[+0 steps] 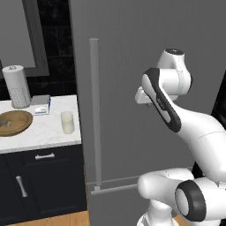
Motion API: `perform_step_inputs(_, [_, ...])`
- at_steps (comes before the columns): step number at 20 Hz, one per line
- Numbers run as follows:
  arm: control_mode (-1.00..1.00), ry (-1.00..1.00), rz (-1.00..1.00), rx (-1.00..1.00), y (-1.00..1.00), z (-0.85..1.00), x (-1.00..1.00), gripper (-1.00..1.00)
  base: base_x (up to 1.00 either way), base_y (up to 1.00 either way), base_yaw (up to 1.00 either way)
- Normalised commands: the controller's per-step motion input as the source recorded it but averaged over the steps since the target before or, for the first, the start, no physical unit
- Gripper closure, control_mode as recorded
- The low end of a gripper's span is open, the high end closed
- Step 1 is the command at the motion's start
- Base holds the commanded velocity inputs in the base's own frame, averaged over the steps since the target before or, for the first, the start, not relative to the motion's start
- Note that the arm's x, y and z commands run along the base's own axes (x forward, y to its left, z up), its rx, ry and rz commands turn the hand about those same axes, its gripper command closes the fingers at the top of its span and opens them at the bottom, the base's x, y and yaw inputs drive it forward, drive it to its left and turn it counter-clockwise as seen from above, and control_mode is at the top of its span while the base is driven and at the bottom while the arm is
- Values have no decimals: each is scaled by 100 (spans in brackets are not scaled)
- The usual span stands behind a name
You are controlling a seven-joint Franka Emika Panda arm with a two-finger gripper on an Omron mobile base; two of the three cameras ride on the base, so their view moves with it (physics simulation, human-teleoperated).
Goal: Grab a lemon wedge from the fridge and one ice cube from the ice bowl, and put them in the glass of lemonade.
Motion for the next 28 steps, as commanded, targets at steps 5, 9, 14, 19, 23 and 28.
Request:
perform_step_inputs(5, [-100, -1, 0, 0, -4, -4, -46, -100, 0, 0, 0])
perform_step_inputs(9, [-100, -8, 0, 0, -23, -16, -77, -100, 0, 0, 0])
perform_step_inputs(14, [-100, -8, 0, 0, -27, -14, -69, -100, 0, 0, 0])
perform_step_inputs(19, [-100, -8, 0, 0, -18, -9, -59, -100, 0, 0, 0])
perform_step_inputs(23, [100, 0, 0, 0, 0, 0, 0, -100, -53, 2, 0])
perform_step_inputs(28, [100, 0, 0, 0, 0, 0, 0, -100, -38, 57, 0])
